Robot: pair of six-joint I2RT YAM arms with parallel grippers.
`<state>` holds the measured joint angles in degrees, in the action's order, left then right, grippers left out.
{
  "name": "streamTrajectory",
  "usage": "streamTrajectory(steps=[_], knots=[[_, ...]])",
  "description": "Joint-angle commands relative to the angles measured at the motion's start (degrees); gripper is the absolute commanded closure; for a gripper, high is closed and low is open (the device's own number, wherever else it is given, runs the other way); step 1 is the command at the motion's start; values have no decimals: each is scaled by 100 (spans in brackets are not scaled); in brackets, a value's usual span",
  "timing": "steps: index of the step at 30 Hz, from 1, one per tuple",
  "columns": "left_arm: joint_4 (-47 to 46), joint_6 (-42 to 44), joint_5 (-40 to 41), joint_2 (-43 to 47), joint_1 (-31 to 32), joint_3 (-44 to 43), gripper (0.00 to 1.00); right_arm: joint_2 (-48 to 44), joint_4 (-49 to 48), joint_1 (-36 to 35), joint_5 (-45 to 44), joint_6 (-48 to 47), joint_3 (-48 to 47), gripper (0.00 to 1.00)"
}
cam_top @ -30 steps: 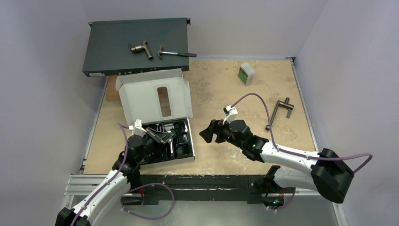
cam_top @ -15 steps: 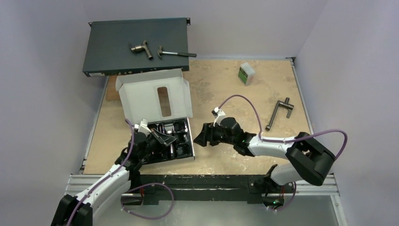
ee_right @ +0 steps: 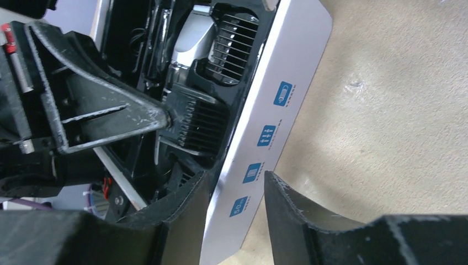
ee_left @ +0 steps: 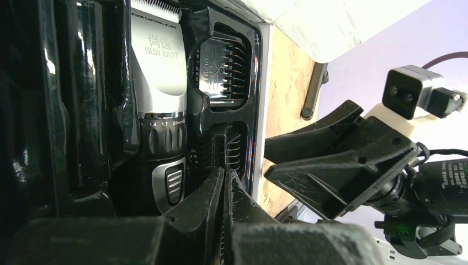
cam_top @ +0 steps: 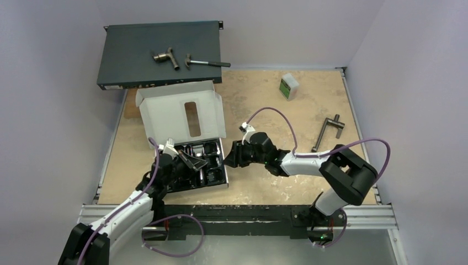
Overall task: Sort the hair-cutting tools
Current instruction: Place the haircut tool in the storage box.
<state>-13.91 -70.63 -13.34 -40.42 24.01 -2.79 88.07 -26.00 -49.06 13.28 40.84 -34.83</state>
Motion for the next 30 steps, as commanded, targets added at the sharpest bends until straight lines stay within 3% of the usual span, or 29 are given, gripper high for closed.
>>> streamTrajectory(steps=[1, 8, 15, 24, 26, 30], knots=[[-192, 213, -74, -5, -11, -169, 100, 203, -16, 23, 137, -157, -317, 62], [-131, 356, -77, -265, -10, -286, 100, 400, 343, 19, 119, -302, -491, 76], [-277, 560, -194, -947, -10, -506, 100, 215, 825, 23, -310, -389, -445, 100], [-279, 781, -305, -1791, 155, -953, 99, -114, 1000, 27, -497, -437, -180, 100], [-94, 838, -238, -1823, 226, -1079, 89, -113, 1000, 32, -479, -428, -165, 100], [544, 968, 18, -1623, 312, -1281, 58, -104, 989, 28, -445, -419, -194, 100]])
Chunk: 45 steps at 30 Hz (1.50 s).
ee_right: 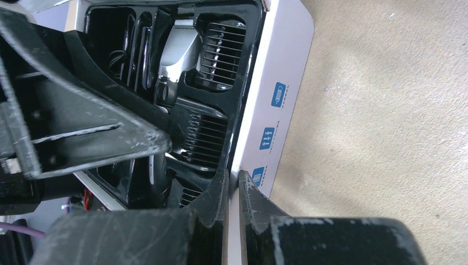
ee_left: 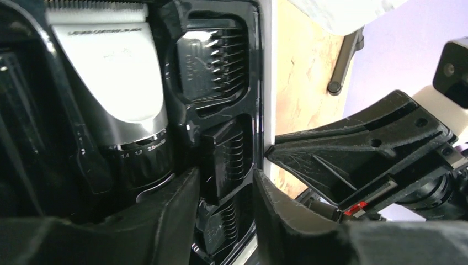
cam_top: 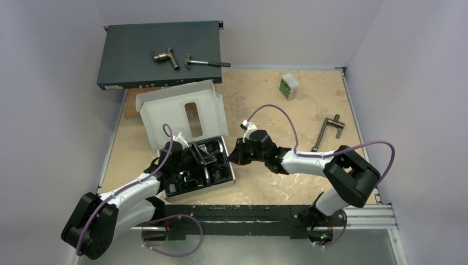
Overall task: Sort the hair-cutting tools
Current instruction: Place the haircut tool in the storage box.
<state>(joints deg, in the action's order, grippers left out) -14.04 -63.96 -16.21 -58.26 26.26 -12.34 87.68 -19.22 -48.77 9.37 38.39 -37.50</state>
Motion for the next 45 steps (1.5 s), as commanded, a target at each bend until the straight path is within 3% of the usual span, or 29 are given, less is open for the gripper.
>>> streamTrajectory(steps=[1, 6, 14, 16, 18, 20, 31, 45], knots=[[741, 353, 377, 286, 96, -381, 51, -61, 318, 4, -43, -174, 60, 100], [1697, 525, 720, 810, 102, -544, 39, -58, 336, 1, -23, -194, 19, 100], [2523, 752, 1019, 1457, 102, -880, 43, -46, 340, 0, 16, -224, -3, 100], [2270, 738, 901, 1443, 103, -866, 58, -44, 334, -1, 26, -236, -10, 100], [1964, 730, 758, 1281, 120, -882, 86, -35, 332, -1, 29, -243, -12, 100], [1747, 719, 698, 1119, 180, -929, 100, -22, 327, 2, 30, -235, -12, 100], [1328, 875, 1146, 366, 654, -1225, 100, 98, 307, 5, 80, -260, -74, 100], [1535, 875, 1576, -516, 979, -1375, 100, 91, 314, -1, 118, -262, -39, 100]])
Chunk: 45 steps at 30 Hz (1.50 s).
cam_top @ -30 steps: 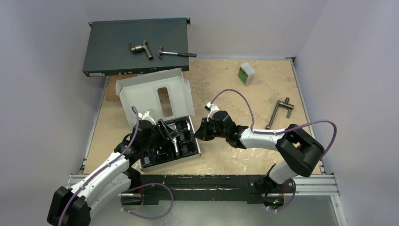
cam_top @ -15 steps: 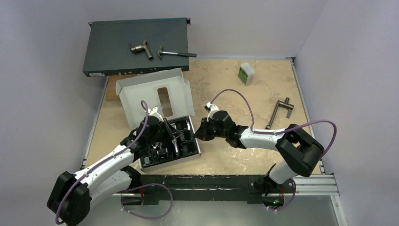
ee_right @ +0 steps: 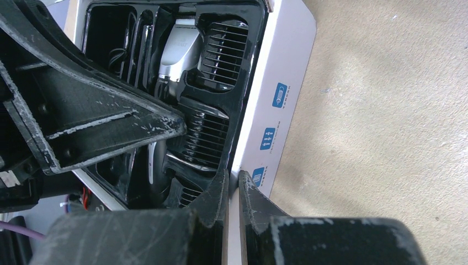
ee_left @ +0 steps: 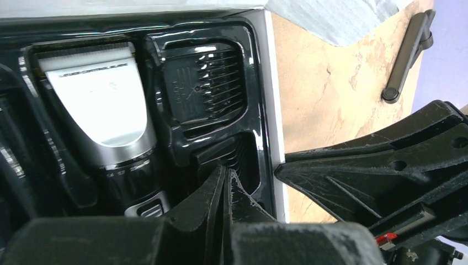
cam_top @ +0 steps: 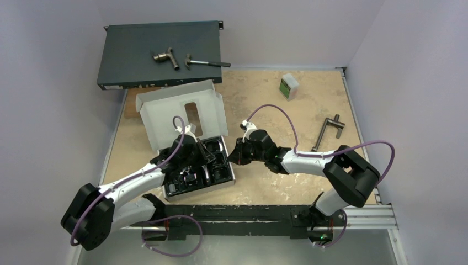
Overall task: Sort the hair-cutting tools
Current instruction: Place the haircut tool in the storage box.
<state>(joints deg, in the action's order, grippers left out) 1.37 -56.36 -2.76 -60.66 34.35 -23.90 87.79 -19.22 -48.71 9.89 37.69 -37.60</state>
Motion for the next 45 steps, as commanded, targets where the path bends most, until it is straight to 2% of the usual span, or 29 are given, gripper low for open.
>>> streamTrajectory(steps=[1, 16, 20, 28, 34, 41, 45], knots=[[-10, 112, 254, -354, 212, -229, 100, 73, 314, -6, 66, -192, -20, 100], [-48, 102, 505, -868, 388, -3, 100, 98, 279, -8, 93, -175, 37, 100], [-361, 80, 466, -920, 411, 117, 100, 118, 274, -5, 108, -175, 30, 100], [-765, 56, 303, -523, 428, 386, 100, 125, 280, -7, 118, -175, 33, 100], [-323, 182, 324, -292, 439, 311, 100, 124, 270, -7, 123, -170, 39, 100], [-452, 40, 424, -478, 497, 626, 100, 155, 235, -1, 136, -149, 51, 100], [-549, 29, 439, -868, 574, 549, 100, 190, 243, -5, 149, -140, 19, 100]])
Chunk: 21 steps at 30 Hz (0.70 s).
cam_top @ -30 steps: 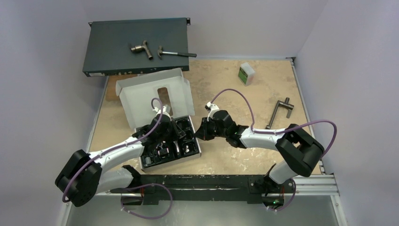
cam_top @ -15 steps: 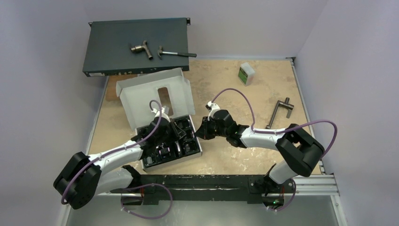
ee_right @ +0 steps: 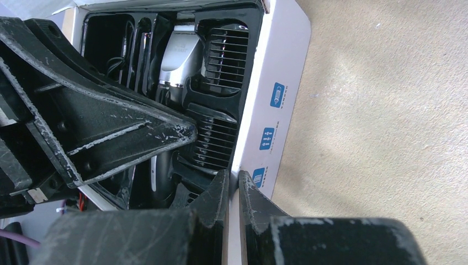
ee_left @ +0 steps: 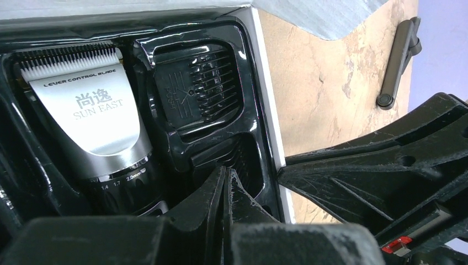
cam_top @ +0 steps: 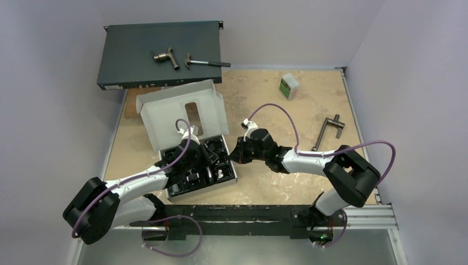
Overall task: Sort the hair-cutting tools
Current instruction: Place the haircut tool in the storage box.
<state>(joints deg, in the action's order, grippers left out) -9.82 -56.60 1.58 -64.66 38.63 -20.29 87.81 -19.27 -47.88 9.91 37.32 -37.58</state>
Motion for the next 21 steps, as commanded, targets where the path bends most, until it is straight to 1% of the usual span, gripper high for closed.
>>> streamTrajectory(steps=[1, 6, 12, 21], knots=[[521, 53, -13, -590, 180, 163, 100, 196, 252, -93, 151, -100, 7, 100], [244, -29, -78, -1134, 325, 98, 100, 210, 268, -98, 151, -102, -22, 100], [95, -63, -67, -1381, 403, 115, 100, 236, 287, -97, 155, -111, -38, 100], [625, 75, 200, -1272, 461, 155, 100, 233, 289, -99, 160, -61, 0, 100]])
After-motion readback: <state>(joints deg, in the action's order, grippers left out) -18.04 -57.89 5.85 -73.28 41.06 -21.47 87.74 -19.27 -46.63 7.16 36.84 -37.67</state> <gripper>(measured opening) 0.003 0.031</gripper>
